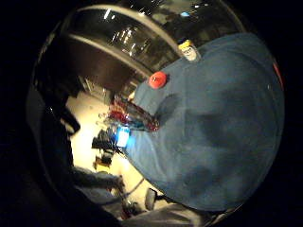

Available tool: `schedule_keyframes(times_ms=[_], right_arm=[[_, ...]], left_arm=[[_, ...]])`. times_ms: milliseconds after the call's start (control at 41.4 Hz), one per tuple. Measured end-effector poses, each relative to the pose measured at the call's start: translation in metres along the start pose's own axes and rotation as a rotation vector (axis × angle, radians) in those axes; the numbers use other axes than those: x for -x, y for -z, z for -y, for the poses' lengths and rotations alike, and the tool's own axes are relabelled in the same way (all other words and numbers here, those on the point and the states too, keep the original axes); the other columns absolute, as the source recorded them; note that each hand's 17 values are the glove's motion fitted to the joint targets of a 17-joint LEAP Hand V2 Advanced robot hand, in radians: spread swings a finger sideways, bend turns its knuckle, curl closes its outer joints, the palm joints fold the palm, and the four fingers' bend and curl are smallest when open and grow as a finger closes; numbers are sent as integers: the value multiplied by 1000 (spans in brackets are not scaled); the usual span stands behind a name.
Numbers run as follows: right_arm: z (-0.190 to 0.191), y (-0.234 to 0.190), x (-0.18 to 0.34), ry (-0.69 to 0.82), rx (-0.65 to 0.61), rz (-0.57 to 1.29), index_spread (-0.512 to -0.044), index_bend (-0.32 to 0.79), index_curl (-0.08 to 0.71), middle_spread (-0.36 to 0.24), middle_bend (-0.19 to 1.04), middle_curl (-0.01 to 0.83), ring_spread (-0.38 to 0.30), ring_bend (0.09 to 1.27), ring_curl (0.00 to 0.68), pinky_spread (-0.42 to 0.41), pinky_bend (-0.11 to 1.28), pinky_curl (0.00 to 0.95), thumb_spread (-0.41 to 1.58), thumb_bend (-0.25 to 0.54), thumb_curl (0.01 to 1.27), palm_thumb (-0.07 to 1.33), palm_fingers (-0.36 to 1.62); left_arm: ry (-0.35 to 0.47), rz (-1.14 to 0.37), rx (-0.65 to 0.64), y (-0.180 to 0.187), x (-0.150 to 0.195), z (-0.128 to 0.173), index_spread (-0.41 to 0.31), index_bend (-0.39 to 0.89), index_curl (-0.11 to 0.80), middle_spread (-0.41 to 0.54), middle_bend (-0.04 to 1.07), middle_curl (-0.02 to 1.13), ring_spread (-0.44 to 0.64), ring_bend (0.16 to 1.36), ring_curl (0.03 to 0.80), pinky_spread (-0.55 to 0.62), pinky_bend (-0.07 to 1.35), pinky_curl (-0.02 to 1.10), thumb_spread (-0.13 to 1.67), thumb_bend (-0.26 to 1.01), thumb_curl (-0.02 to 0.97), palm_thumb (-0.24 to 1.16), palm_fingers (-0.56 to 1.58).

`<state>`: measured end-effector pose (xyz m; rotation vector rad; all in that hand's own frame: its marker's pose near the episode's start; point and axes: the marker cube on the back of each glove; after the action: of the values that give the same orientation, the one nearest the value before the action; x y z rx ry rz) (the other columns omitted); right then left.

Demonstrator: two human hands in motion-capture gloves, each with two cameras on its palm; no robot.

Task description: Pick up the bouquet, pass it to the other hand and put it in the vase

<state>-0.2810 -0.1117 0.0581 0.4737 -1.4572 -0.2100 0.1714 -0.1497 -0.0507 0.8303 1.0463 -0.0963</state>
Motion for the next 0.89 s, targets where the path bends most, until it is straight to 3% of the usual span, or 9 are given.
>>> schedule_keyframes(times_ms=[48, 121, 169, 217, 266, 435, 531, 725, 894], right_arm=[[-2, 2, 1, -1, 64, -6, -213, 377, 618, -138, 805, 613, -176, 1028, 539, -232, 760, 509, 673, -41, 741, 946, 1269], [-3, 7, -5, 5, 167, 6, -225, 222, 578, -148, 667, 569, -176, 928, 508, -252, 782, 495, 604, -38, 745, 952, 1031], [-3, 13, -9, 19, 212, 4, -228, 125, 560, -142, 595, 553, -173, 878, 502, -230, 784, 492, 600, -29, 746, 961, 870], [-3, 20, -10, 26, 235, -29, -227, 106, 552, -140, 559, 545, -168, 836, 504, -171, 703, 490, 665, -27, 737, 949, 638], [-3, 27, -11, 23, 246, -69, -233, 94, 530, -137, 560, 538, -163, 817, 495, -123, 636, 476, 717, -26, 729, 935, 583], [14, 54, -15, 157, 260, -115, -239, 99, 432, -119, 507, 497, -148, 684, 412, -9, 512, 387, 828, -31, 699, 891, 522], [16, 72, -15, 20, 236, -192, -246, 124, 415, -97, 451, 474, -121, 623, 390, 50, 470, 368, 872, -36, 681, 855, 440], [19, 89, -14, 21, 210, -220, -252, 126, 375, -73, 395, 445, -97, 563, 362, 109, 418, 340, 934, -26, 653, 825, 446], [20, 91, -33, 11, 219, -233, -253, 128, 352, -65, 362, 432, -88, 536, 354, 132, 387, 331, 963, -22, 637, 820, 470]], left_arm=[[12, 5, 12, 3, -1, 5, -320, 279, 491, -374, 722, 569, -394, 859, 471, -429, 698, 486, 828, -27, 481, 770, 1413], [32, 15, 11, 9, -2, 16, -319, 279, 501, -377, 744, 576, -393, 865, 474, -428, 705, 491, 846, -25, 480, 771, 1408], [39, 22, -3, 14, -5, 24, -319, 277, 507, -377, 759, 582, -391, 867, 477, -428, 710, 493, 857, -24, 478, 776, 1402], [36, 32, -27, 20, -6, 33, -319, 278, 513, -374, 766, 584, -391, 871, 479, -427, 714, 495, 868, -27, 477, 772, 1397], [27, 43, -54, 26, -7, 43, -318, 281, 520, -373, 772, 587, -390, 874, 481, -427, 718, 497, 875, -27, 476, 771, 1393], [2, 81, -147, 57, -15, 79, -316, 282, 538, -370, 784, 592, -389, 883, 485, -426, 727, 501, 891, -27, 473, 770, 1384], [-7, 122, -230, 81, -19, 104, -316, 281, 547, -370, 785, 593, -390, 890, 488, -427, 735, 504, 894, -26, 473, 772, 1380], [-36, 190, -401, 129, -16, 143, -316, 275, 559, -370, 787, 594, -389, 894, 488, -428, 743, 506, 895, -26, 477, 776, 1372], [-22, 184, -461, 142, 11, 165, -317, 271, 568, -369, 786, 592, -386, 896, 488, -428, 745, 508, 895, -27, 478, 777, 1370]])
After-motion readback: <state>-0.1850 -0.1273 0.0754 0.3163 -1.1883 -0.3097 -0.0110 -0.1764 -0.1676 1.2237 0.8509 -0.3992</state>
